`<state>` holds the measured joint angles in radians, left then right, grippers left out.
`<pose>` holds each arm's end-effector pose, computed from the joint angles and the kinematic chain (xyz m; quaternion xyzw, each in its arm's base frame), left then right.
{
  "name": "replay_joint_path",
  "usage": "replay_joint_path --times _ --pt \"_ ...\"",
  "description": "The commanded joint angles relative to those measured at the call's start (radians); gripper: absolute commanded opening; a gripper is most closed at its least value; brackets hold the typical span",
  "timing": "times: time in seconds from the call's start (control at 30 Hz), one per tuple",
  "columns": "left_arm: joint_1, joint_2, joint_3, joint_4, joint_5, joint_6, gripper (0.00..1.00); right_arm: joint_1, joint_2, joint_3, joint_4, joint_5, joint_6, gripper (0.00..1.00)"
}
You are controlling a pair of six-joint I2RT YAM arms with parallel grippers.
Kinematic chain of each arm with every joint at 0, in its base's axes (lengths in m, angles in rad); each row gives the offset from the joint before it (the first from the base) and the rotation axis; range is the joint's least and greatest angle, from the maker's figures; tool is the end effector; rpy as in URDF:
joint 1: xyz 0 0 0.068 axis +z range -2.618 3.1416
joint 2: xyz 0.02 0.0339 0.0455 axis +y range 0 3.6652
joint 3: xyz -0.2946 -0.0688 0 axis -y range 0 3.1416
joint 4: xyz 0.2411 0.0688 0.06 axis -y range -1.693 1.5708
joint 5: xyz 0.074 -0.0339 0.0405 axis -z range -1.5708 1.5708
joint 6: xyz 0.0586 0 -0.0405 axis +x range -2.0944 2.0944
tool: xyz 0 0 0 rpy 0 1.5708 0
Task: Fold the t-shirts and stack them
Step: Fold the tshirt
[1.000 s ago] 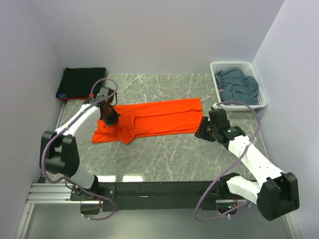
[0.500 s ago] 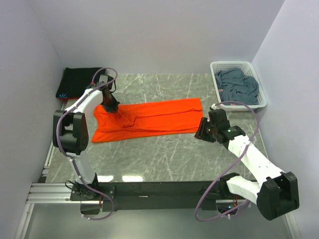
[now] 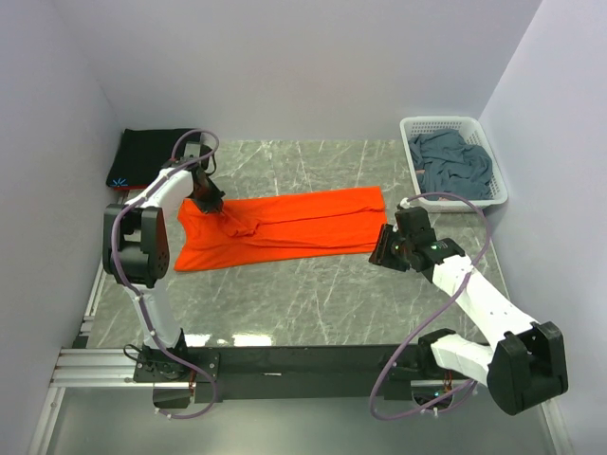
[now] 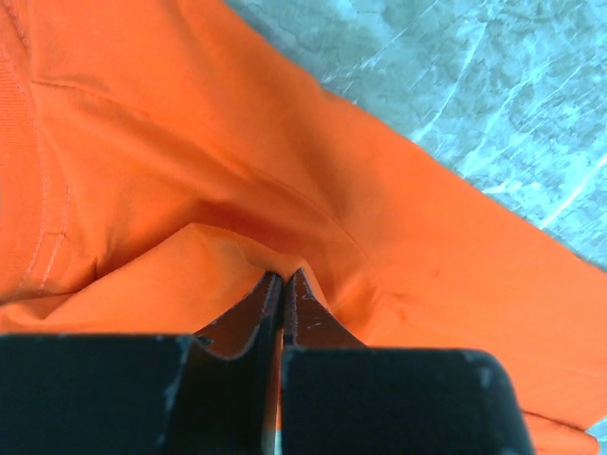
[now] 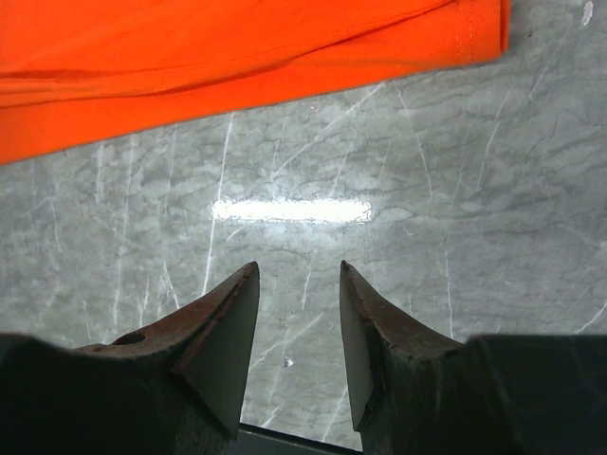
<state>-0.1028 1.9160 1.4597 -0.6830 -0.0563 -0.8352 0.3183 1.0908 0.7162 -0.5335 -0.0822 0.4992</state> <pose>0.4161 -0.0396 0.2180 -0.3553 0.9095 -0.0722 0.2033 0.1996 0.0708 0.2381 0.0720 0.9422 0.1648 0.2828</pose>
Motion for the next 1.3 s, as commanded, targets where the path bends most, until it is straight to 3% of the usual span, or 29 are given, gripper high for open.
replay_joint_path --times 0.0,0.5,0.6,0.8,0.83,0.93,1.03,1.27 --pt "0.005 0.008 0.039 0.048 -0.002 -0.019 0.05 0.008 0.007 0.008 0.03 -0.013 -0.016 0.47" --pt "0.014 0.009 0.014 0.105 -0.04 -0.108 0.09 0.025 0.021 0.022 0.049 -0.022 -0.056 0.47" --pt "0.018 0.005 0.001 0.109 -0.051 -0.14 0.14 0.041 0.041 0.045 0.07 -0.036 -0.06 0.47" --pt "0.023 -0.006 -0.015 0.097 -0.066 -0.159 0.41 0.1 0.139 0.112 0.136 -0.057 -0.065 0.46" --pt "0.025 -0.026 -0.022 0.096 -0.071 -0.159 0.55 0.11 0.156 0.124 0.153 -0.057 -0.067 0.45" --pt "0.026 -0.083 -0.035 0.08 -0.103 -0.144 0.81 0.149 0.23 0.176 0.181 -0.064 -0.059 0.43" --pt "0.031 -0.17 -0.057 0.059 -0.138 -0.119 0.94 0.188 0.305 0.222 0.214 -0.068 -0.048 0.4" --pt "0.031 -0.425 -0.232 0.034 -0.234 -0.015 0.93 0.267 0.518 0.333 0.27 -0.07 -0.028 0.31"
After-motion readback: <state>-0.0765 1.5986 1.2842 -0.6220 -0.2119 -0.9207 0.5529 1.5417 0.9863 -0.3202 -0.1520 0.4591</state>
